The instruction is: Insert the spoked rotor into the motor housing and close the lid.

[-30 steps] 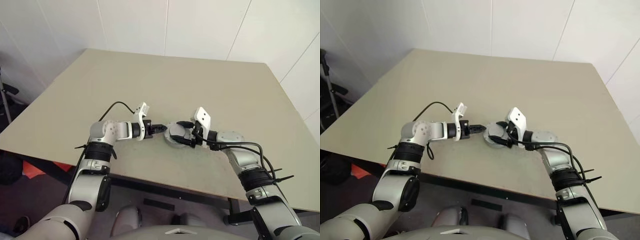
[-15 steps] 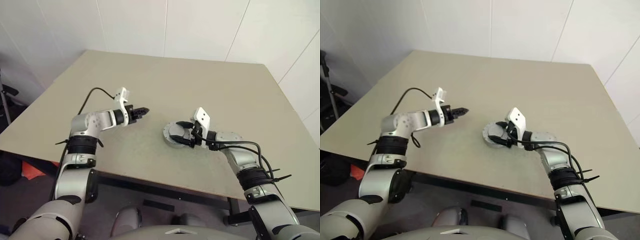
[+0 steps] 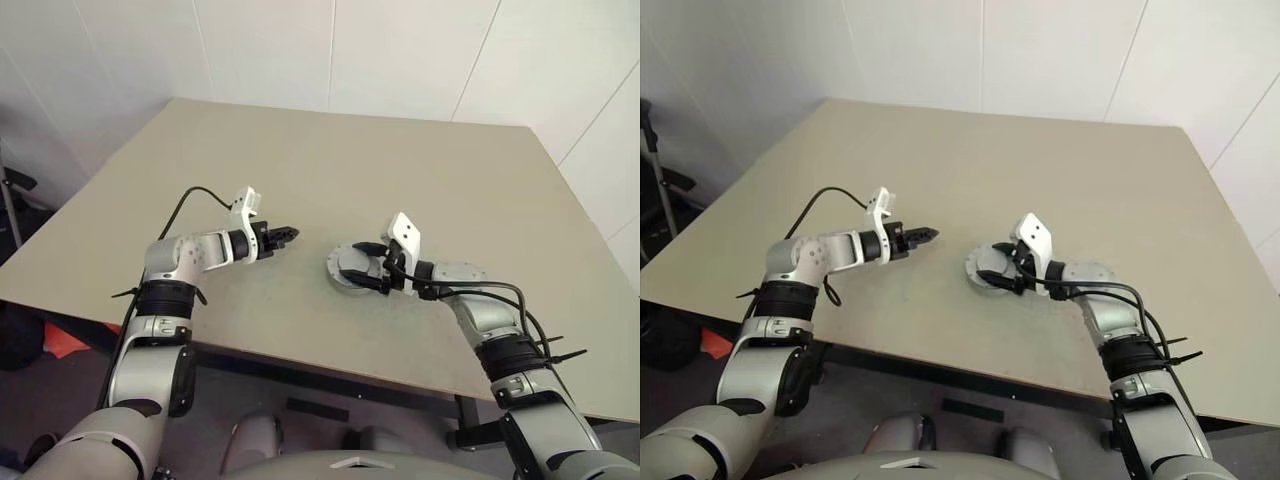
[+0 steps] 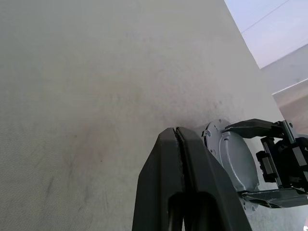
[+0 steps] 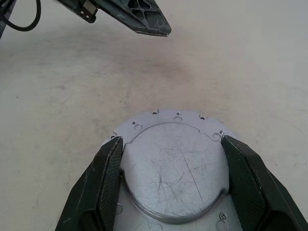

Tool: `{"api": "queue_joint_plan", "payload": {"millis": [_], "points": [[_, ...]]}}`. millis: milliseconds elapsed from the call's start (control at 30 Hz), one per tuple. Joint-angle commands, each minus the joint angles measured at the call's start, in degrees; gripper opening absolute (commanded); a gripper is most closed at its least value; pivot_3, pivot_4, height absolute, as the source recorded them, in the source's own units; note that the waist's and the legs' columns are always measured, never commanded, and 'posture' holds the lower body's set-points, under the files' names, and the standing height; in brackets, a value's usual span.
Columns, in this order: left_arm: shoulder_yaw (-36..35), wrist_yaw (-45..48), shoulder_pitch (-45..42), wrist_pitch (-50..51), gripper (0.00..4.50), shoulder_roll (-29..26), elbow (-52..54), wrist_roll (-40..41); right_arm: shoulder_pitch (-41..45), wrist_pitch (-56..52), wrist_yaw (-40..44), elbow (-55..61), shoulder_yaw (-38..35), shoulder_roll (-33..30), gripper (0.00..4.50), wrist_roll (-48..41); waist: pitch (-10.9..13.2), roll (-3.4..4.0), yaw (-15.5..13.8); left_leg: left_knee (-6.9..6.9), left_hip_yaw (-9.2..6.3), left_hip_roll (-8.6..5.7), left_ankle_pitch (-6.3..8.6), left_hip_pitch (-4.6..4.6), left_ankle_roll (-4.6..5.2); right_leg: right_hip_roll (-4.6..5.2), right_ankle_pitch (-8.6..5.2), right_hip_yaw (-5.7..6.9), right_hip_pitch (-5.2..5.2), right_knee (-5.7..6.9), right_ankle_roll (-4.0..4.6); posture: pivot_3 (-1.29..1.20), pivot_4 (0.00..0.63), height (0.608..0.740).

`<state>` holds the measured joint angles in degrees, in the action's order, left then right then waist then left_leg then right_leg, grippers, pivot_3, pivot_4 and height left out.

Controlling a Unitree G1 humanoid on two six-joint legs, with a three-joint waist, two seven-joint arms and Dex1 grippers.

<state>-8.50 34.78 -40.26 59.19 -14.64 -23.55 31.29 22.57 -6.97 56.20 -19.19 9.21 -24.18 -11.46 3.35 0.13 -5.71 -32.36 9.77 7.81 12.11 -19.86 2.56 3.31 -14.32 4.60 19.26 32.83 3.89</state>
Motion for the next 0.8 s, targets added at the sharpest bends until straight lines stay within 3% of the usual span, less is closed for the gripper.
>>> {"api": "queue_joint_plan", "payload": {"millis": [33, 800], "points": [[-0.1, 0.7, -1.0, -0.5, 0.05, -0.5, 1.9, 0.5, -3.0, -2.2, 0.7, -2.6, 1.0, -1.7, 3.16, 1.9, 0.0, 0.0, -0.1, 0.0, 0.0, 0.0, 0.0, 0.0, 0.0, 0.0, 0.0, 0.0, 0.0, 0.0, 0.0, 0.0, 0.0, 0.74], [1.9, 0.3, 1.8, -0.3, 0.05, 0.5, 3.7, 0.3, -0.8, 3.1, -2.3, -5.7, -1.7, 0.3, 3.16, 1.4, 0.0, 0.02, -0.2, -0.38, -0.02, 0.01, 0.05, -0.11, 0.09, 0.02, 0.01, 0.0, 0.03, 0.26, 0.0, 0.0, 0.0, 0.74]]}}
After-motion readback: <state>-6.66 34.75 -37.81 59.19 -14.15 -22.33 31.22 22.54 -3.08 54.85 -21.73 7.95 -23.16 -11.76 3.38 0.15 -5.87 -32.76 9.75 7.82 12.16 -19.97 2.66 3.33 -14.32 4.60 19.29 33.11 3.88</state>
